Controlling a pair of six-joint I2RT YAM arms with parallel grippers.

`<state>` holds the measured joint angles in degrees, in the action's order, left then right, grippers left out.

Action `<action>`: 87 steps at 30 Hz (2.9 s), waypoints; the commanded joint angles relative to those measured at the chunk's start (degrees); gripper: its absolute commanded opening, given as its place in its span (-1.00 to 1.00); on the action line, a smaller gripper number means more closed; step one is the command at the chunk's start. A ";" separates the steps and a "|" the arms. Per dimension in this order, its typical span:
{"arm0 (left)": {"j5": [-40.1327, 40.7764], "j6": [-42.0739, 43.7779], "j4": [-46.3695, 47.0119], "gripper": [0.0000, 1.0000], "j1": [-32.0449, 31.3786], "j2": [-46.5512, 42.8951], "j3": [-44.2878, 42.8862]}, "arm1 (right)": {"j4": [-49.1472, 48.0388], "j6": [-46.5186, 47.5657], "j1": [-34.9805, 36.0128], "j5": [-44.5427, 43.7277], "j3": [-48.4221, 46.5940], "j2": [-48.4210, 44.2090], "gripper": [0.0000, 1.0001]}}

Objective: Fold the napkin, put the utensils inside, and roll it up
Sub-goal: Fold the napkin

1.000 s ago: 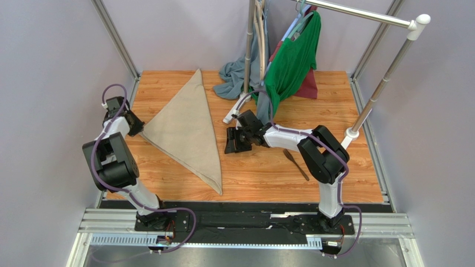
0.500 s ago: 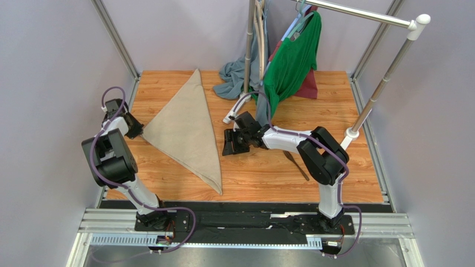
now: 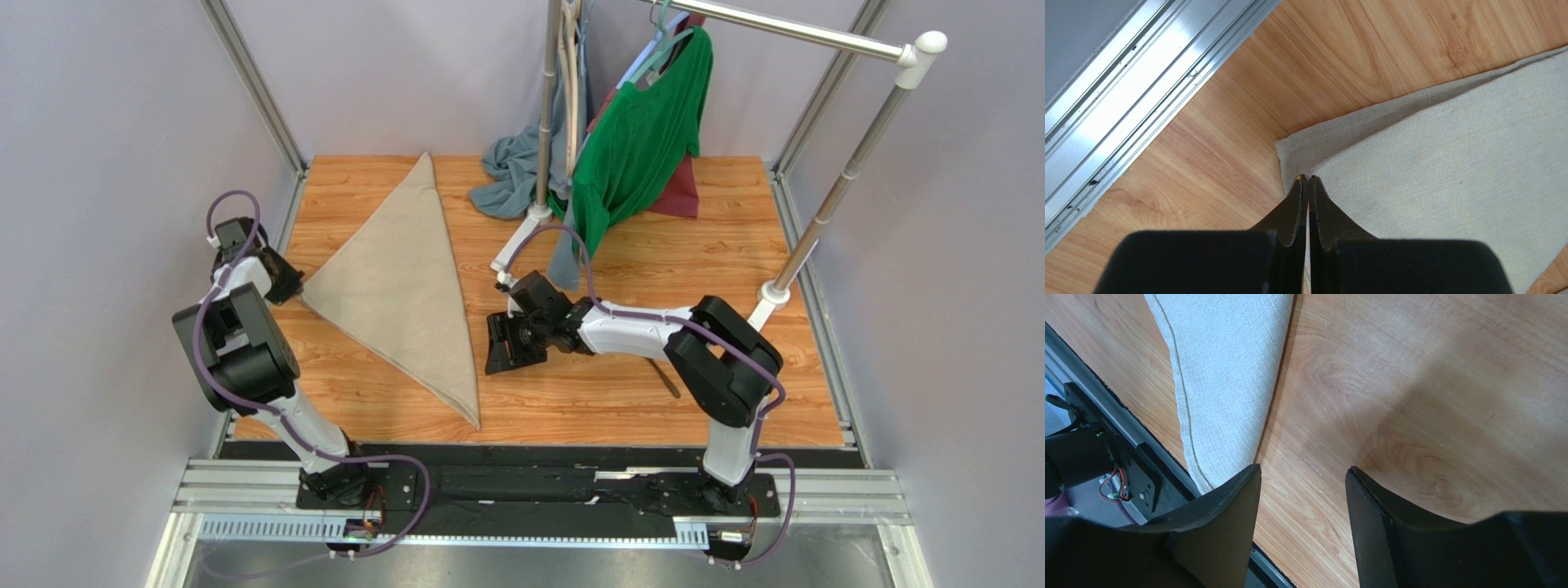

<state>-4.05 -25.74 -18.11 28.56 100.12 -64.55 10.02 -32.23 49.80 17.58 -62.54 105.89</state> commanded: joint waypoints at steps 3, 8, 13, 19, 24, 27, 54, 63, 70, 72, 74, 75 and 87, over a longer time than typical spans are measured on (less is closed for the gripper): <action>-1.13 -0.46 0.53 -1.00 0.45 0.87 -1.98 | -2.73 -2.14 2.31 0.43 1.90 -4.11 0.14; -1.04 -0.37 -0.26 -1.00 0.45 1.75 -2.77 | -2.73 -2.84 4.95 0.26 1.99 -4.99 0.14; -1.04 -0.63 -0.26 -1.00 0.54 1.84 -2.95 | -2.99 -3.37 6.71 -0.36 1.55 -3.50 0.14; -0.96 -0.63 -0.61 -1.00 0.45 2.54 -3.74 | -0.97 -2.67 8.73 -1.94 -0.73 -1.04 0.14; -0.87 -0.72 -0.97 -1.00 0.80 3.24 -4.44 | 2.54 -1.26 10.40 -5.10 -1.97 0.02 0.13; -1.13 -0.72 -1.05 -1.00 1.06 3.33 -4.79 | 3.25 -1.00 11.02 -5.80 -2.41 0.72 0.13; -3.59 -0.63 -3.42 0.14 1.06 1.23 -7.96 | 19.50 4.36 18.84 -24.43 -10.84 6.43 0.13; 1.15 0.25 -5.71 0.52 -6.05 -4.75 -8.22 | 23.11 5.33 22.18 -31.03 -11.90 8.02 0.12; 2.03 -2.65 -4.13 0.53 -16.06 -9.14 -4.28 | 24.08 4.54 23.41 -31.47 -9.71 7.41 0.12; 0.72 -4.49 -2.99 0.54 -19.06 -10.37 -2.78 | 23.64 4.28 23.76 -30.86 -7.96 5.83 0.12; -1.83 -7.12 -0.80 0.54 -20.81 -11.51 -0.49 | 22.77 4.19 23.94 -30.16 -6.81 3.99 0.12; -2.88 -7.74 0.26 0.54 -21.43 -12.04 0.56 | 22.59 4.02 24.11 -29.80 -6.37 3.19 0.12; -3.33 -10.65 16.34 0.49 -33.03 -25.58 18.67 | 22.69 10.69 14.39 -23.31 -14.10 -9.56 0.19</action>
<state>-6.15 -34.61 -10.76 -1.65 77.58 -48.07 35.73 -24.49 70.74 -10.11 -73.21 101.27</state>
